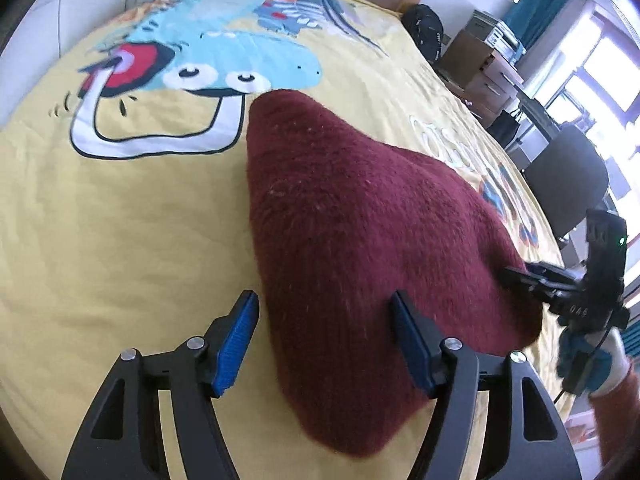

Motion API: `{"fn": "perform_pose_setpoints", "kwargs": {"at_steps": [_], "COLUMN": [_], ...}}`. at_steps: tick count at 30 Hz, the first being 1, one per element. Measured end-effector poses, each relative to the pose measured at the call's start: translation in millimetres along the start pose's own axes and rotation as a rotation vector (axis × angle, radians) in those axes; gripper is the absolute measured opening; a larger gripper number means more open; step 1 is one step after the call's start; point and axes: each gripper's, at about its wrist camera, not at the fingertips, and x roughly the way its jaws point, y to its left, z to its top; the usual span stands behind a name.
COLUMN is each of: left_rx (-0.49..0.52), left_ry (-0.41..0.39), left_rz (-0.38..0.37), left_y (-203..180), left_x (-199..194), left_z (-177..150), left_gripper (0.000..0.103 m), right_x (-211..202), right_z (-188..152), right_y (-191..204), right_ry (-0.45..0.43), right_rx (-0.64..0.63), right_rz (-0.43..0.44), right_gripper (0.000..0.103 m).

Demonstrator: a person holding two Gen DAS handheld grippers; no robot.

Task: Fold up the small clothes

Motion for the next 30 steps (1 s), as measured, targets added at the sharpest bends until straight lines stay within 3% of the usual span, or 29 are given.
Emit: {"fn": "perform_pose_setpoints", "kwargs": {"at_steps": [2, 4, 6, 7, 12, 19, 30], "left_rx": [0.024, 0.035, 0.048, 0.059, 0.072, 0.005, -0.019], "left_ry": [-0.007, 0.011, 0.021, 0.017, 0.013, -0.057, -0.156], "left_rz": [0.012, 0.057, 0.093, 0.124, 0.201, 0.227, 0.27], "left_y": [-10, -26, -32, -38, -53, -60, -93], "left_x": [-2, 22, 35, 43, 53, 6, -81], "left_z": [-11, -12, -14, -14, -9, -15, -63], "left_gripper": [0.063, 0.064, 0.069, 0.075, 0.079, 0.078, 0.079], "right_x": [6, 19, 29, 29, 14, -31, -125], "right_z": [-7, -13, -17, -20, -20, -34, -82], "right_y": [-8, -12, -19, -25, -19, -6, 53], "right_ry": [0.017, 0.034, 0.037, 0.035, 0.041, -0.012, -0.149], "right_rx": [-0.017, -0.022, 0.022, 0.053, 0.064, 0.089, 0.109], "right_rz": [-0.027, -0.089, -0.114, -0.113, -0.166, -0.228, -0.245], "right_gripper": [0.052, 0.058, 0.06, 0.062, 0.064, 0.064, 0.068]}}
